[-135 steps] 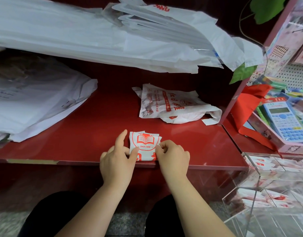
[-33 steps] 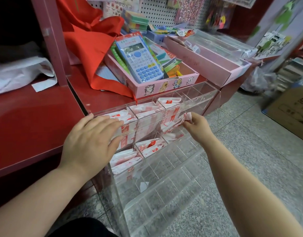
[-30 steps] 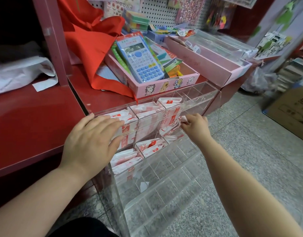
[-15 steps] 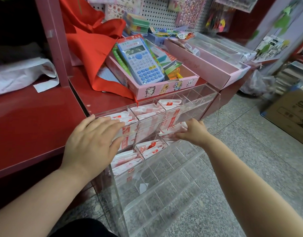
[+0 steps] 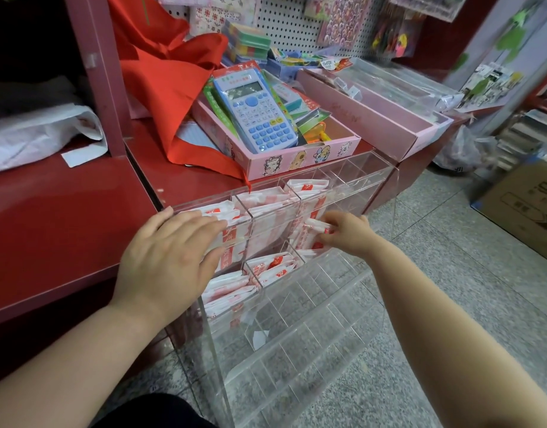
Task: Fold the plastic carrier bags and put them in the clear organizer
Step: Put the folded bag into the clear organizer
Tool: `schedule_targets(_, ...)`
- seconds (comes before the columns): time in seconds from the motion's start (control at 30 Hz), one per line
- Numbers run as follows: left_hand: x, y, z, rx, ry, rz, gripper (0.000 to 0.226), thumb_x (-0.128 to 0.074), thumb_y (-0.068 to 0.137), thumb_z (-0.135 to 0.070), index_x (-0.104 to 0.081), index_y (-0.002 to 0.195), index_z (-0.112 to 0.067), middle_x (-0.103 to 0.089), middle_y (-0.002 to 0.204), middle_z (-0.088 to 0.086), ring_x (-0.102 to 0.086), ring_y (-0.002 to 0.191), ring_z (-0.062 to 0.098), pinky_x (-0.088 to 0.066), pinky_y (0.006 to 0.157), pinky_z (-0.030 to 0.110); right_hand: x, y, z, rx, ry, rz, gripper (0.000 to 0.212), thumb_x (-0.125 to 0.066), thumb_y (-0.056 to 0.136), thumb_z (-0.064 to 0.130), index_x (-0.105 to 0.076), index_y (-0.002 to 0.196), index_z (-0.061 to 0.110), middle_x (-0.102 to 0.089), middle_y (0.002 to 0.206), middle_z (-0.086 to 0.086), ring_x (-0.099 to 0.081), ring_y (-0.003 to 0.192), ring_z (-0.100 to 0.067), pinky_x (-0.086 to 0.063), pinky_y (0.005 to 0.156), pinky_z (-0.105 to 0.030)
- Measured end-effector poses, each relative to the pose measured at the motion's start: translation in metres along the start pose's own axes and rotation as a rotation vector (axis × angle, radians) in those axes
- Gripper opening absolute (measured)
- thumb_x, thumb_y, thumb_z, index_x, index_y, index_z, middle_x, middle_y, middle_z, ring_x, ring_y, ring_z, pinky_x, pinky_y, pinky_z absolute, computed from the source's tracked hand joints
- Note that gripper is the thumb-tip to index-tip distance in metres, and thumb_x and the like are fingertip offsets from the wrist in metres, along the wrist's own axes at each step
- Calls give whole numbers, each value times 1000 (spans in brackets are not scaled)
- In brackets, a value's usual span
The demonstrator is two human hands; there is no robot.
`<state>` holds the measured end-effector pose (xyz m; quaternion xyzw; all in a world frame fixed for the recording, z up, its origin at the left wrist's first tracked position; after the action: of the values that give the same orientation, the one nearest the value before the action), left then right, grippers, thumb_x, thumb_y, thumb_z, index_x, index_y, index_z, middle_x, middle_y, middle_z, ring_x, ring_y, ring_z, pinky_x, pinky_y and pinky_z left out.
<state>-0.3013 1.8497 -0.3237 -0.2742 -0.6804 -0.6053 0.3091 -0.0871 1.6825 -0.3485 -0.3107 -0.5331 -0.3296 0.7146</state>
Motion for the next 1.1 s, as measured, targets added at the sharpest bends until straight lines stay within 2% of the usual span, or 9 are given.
schedule_targets(0.07,0,1,0,-4,4,-4,40,-42,84,-30,-70,99,-6,-71,94,8,-63,96,24,-31,95,36,4,-1,-12,-63,236,-50,5,-61,83,15,-60,79,12,-58,78,-2,-51,81,-20,-28,94,-36)
schedule_targets(0.13,0,1,-1,-2,9,-2,40,-42,84,-30,-70,99,-6,-71,93,8,-65,94,25,-31,95,36,2,-1,-16,-93,441,-86,21,-65,81,12,-59,64,20,-60,66,4,-52,72,-17,-32,89,-39)
schedule_targets(0.23,-1,0,0,9,-8,-7,40,-42,84,-30,-70,99,-7,-71,94,8,-51,100,18,-31,96,36,-7,-1,-9,-115,389,-111,18,-66,83,17,-64,66,22,-54,53,15,-49,70,-10,-27,87,-34)
schedule_targets(0.37,0,1,0,9,-14,-11,40,-42,84,-30,-70,99,-6,-71,93,8,-47,100,16,-31,95,36,-15,-4,-5,-115,253,-92,13,-62,86,28,-71,92,21,-68,80,4,-52,87,-9,-20,94,-30)
schedule_targets(0.5,-1,1,0,6,-15,-19,39,-42,83,-29,-70,99,-6,-71,93,8,-47,99,16,-31,95,36,-9,-9,-12,-78,347,-182,13,-63,84,16,-68,77,27,-68,82,11,-55,78,-7,-28,100,-37)
schedule_targets(0.7,2,2,0,11,-17,-15,39,-41,83,-29,-71,97,-7,-71,92,5,-47,98,15,-31,95,35,-16,-3,9,31,-267,31,26,-45,95,31,-64,114,31,-61,120,7,-40,117,-19,-23,96,-32)
schedule_targets(0.8,4,4,-1,23,-33,12,41,-41,81,-31,-71,95,-8,-71,91,5,-49,96,15,-30,94,34,-7,-10,8,8,-207,4,30,-42,96,30,-58,122,31,-59,123,6,-37,122,-20,-22,99,-32)
schedule_targets(1.0,12,2,-1,45,-63,208,50,-39,77,-41,-70,99,-9,-69,101,9,-67,92,26,-40,93,35,48,-63,30,65,19,-299,20,-53,88,10,-71,98,12,-71,94,-5,-59,91,-25,-44,87,-40)
schedule_targets(1.1,44,-12,9,113,-189,161,41,-41,79,-35,-71,95,-12,-69,102,6,-62,100,24,-48,86,33,69,-89,62,142,71,-384,18,-58,85,7,-70,99,8,-70,91,-8,-56,78,-19,-46,74,-32)
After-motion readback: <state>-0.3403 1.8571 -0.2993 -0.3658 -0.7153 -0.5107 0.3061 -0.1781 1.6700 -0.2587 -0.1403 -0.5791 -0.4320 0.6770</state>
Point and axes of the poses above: each hand's wrist, its own y-axis towards the middle knuckle, its own x-axis out of the back of the hand, z = x × y, the point moved 5 cm from there along y, towards the middle knuckle
